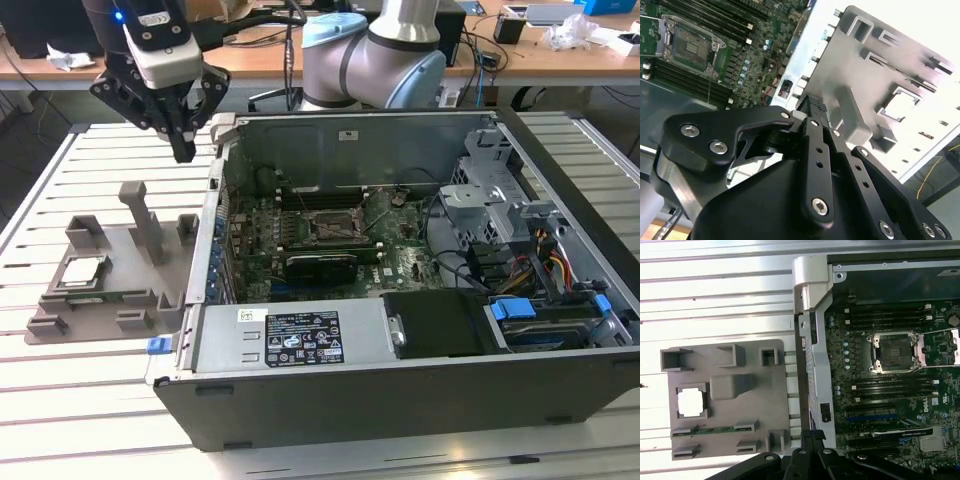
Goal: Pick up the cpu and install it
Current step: 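Reach for the cpu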
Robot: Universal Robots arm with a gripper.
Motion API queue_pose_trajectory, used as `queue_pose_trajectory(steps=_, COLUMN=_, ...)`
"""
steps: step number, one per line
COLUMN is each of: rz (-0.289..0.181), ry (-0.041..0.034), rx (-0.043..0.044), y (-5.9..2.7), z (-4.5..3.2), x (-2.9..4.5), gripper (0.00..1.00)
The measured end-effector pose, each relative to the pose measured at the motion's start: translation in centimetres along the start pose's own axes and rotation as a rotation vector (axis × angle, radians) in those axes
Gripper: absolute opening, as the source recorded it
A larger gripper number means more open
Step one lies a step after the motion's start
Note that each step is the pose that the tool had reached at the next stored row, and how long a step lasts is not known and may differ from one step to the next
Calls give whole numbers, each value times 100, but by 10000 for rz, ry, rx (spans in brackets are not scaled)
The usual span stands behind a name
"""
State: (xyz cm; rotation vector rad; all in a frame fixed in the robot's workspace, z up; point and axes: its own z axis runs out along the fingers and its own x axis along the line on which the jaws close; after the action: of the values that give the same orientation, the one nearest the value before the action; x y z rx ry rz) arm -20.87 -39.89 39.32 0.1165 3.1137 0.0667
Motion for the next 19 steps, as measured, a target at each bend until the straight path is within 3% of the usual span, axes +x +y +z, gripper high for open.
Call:
queue_pose_trajectory(steps=10, rz=0, ry=0, rx=0, y=-16, z=-5, x=210, gripper=11)
queue_pose_trajectory(steps=13, rz=1, ry=0, rx=0, y=-23, z=-7, x=313, gripper=11)
queue_pose_trajectory(steps=19, rz=-1, ry=-1, rx=0, y=-47, z=-16, x=627, gripper=11)
